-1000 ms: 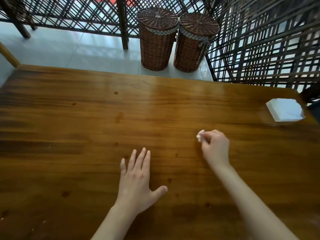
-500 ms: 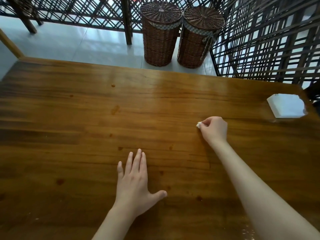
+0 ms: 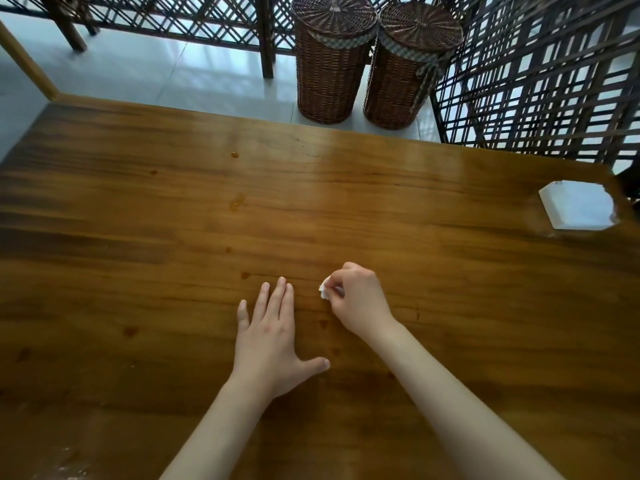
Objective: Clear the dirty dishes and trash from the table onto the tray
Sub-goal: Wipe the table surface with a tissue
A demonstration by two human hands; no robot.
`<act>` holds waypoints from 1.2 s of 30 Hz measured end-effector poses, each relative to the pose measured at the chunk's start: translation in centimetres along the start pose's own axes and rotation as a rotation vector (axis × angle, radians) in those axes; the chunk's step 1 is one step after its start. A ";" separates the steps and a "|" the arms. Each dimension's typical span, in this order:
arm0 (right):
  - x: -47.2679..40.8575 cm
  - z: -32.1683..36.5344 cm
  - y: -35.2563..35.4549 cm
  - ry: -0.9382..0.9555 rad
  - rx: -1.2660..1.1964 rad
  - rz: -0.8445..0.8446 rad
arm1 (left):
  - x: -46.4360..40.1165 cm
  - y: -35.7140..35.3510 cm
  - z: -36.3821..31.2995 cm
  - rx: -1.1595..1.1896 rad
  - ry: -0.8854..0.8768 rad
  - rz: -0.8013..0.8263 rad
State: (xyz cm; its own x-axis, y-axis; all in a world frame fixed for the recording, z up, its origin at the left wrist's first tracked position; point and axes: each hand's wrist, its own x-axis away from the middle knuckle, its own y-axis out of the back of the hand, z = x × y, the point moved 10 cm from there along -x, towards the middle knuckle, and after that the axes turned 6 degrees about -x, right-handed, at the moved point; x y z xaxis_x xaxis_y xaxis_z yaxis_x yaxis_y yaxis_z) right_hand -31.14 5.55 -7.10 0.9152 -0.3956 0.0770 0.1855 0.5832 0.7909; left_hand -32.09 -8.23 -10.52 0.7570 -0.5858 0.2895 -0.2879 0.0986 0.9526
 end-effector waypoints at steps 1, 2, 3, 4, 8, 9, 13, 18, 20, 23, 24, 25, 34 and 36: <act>0.8 0.4 -0.4 0.019 0.003 0.022 | 0.0 0.0 0.0 0.005 -0.001 -0.003; 1.6 0.7 -0.8 0.035 0.009 0.049 | 0.0 0.1 0.1 0.010 -0.002 -0.005; 2.4 1.0 -1.2 0.050 0.017 0.076 | 0.1 0.2 0.1 0.016 -0.001 -0.007; 3.0 1.2 -1.4 0.064 0.020 0.095 | 0.2 0.3 0.1 0.019 0.000 -0.012; 3.8 1.8 -0.5 0.103 -0.021 0.034 | 2.4 0.5 -0.7 0.026 -0.010 -0.064; 3.9 2.2 -0.5 0.129 0.002 0.034 | 3.2 0.3 -1.2 0.030 -0.027 -0.062; 5.3 3.1 -1.4 0.211 0.053 0.080 | 5.3 -0.7 -3.0 0.027 -0.061 -0.023; 8.5 2.3 -1.1 0.230 0.078 0.121 | 6.6 -1.4 -3.7 0.005 -0.059 0.009; 9.9 2.0 -0.8 0.238 0.090 0.137 | 7.1 -1.6 -3.8 0.014 -0.048 0.020; 11.9 1.2 -0.3 0.231 0.108 0.158 | 8.0 -2.0 -4.3 0.029 -0.035 0.035; 12.6 0.8 -0.1 0.225 0.111 0.166 | 8.3 -2.2 -4.5 0.032 -0.034 0.041; 13.3 0.4 0.2 0.223 0.112 0.169 | 8.5 -2.4 -4.7 0.035 -0.035 0.045; 16.5 -6.1 5.6 0.037 0.038 0.012 | 9.6 -3.6 -7.3 0.056 -0.096 0.059; 15.4 -8.6 8.4 -0.061 0.041 -0.111 | 9.9 -4.0 -7.6 0.054 -0.099 0.067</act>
State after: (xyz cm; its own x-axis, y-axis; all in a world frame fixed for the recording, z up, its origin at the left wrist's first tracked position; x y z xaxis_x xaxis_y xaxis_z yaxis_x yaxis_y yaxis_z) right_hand -12.43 10.46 -4.55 0.8660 -0.4994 0.0235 0.2688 0.5047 0.8204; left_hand -18.94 -8.29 -10.70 0.6741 -0.6560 0.3395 -0.3695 0.0985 0.9240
